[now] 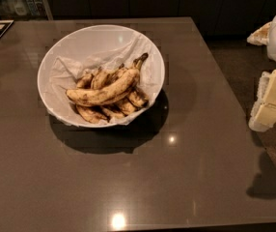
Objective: Pick banana from white bowl
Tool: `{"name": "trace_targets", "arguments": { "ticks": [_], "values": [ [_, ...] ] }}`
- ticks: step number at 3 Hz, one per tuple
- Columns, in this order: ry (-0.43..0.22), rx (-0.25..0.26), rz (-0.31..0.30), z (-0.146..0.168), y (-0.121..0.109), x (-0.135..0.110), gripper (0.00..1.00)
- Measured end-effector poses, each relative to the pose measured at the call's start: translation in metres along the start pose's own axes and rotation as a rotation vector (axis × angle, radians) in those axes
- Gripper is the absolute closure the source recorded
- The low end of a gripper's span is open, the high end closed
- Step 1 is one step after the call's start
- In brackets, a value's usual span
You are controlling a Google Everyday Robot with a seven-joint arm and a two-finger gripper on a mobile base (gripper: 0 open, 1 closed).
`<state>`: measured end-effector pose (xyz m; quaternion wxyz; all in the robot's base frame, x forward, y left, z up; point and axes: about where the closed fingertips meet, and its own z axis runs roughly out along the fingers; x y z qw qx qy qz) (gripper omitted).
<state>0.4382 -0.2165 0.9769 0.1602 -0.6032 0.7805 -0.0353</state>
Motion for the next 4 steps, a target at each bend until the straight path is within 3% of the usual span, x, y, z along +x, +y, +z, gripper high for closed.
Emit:
{"name": "trace_targets", "arguments": {
  "ticks": [1, 3, 4],
  "values": [
    [0.000, 0.020, -0.001, -0.002, 0.000, -0.003, 0.00],
    [0.154, -0.029, -0.047, 0.014, 0.000, -0.034, 0.00],
    [0.168, -0.024, -0.100, 0.020, -0.009, -0.059, 0.00]
  ]
}}
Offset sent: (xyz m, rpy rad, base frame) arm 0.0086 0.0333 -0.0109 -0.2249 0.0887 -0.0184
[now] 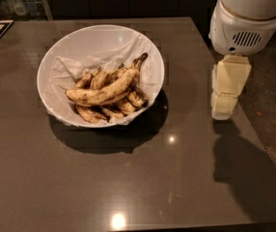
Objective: Pick banana from white bowl
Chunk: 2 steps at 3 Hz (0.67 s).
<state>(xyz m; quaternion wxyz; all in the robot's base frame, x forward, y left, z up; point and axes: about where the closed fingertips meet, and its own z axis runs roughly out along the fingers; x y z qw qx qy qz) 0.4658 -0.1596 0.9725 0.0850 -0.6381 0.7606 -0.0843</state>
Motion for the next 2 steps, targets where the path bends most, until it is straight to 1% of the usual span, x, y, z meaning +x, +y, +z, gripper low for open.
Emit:
{"name": "trace_targets", "arguments": {
  "ticks": [1, 2],
  "values": [
    [-0.018, 0.024, -0.005, -0.003, -0.003, -0.009, 0.00],
    [0.004, 0.051, -0.031, -0.016, 0.001, -0.043, 0.00]
  ]
}}
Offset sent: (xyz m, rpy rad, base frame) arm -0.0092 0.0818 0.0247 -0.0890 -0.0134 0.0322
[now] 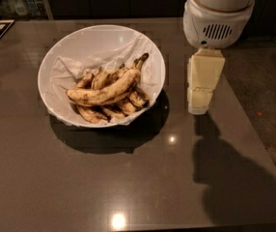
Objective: Pick banana from white bowl
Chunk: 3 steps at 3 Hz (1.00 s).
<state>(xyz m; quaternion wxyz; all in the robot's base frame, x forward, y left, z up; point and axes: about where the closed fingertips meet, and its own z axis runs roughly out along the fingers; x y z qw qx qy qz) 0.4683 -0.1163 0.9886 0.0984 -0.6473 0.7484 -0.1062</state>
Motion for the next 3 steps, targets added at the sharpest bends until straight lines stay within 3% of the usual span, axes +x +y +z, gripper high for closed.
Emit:
{"name": "trace_targets", "arguments": {
  "ticks": [1, 2, 3],
  "values": [
    [0.022, 0.035, -0.058, -0.013, 0.002, -0.046, 0.00],
    [-0.006, 0.069, -0.067, -0.019, -0.003, -0.057, 0.00],
    [-0.016, 0.112, -0.128, -0.019, 0.002, -0.083, 0.00]
  ]
}}
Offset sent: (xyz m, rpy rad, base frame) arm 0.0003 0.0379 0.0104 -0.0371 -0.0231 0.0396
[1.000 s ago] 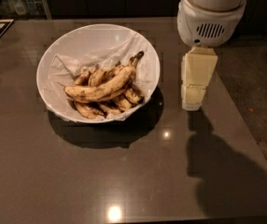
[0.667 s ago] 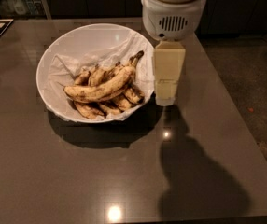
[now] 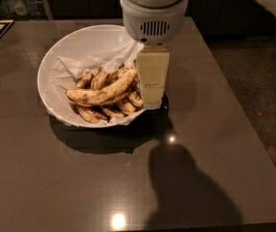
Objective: Pick banana from white bowl
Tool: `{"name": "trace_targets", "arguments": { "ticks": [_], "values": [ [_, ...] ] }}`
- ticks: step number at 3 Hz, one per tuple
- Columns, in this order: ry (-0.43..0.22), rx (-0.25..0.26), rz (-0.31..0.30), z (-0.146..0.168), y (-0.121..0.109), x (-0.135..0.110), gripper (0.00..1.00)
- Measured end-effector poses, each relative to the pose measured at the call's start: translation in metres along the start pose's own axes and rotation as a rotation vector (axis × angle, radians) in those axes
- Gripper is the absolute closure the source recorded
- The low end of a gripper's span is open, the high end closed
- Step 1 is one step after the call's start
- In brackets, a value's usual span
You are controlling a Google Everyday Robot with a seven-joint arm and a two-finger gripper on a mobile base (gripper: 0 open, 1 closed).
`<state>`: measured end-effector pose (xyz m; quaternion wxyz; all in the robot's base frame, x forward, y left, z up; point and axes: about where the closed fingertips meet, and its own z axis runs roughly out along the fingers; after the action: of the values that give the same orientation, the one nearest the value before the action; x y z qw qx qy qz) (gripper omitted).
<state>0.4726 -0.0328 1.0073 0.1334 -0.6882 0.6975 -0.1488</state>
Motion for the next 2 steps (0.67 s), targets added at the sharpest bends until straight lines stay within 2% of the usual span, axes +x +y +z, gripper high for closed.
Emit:
{"name": "trace_targets", "arguments": {
  "ticks": [1, 2],
  "values": [
    [0.018, 0.019, -0.106, 0.005, 0.008, -0.035, 0.00],
    [0.029, 0.019, -0.166, 0.011, 0.010, -0.057, 0.08]
  ]
}}
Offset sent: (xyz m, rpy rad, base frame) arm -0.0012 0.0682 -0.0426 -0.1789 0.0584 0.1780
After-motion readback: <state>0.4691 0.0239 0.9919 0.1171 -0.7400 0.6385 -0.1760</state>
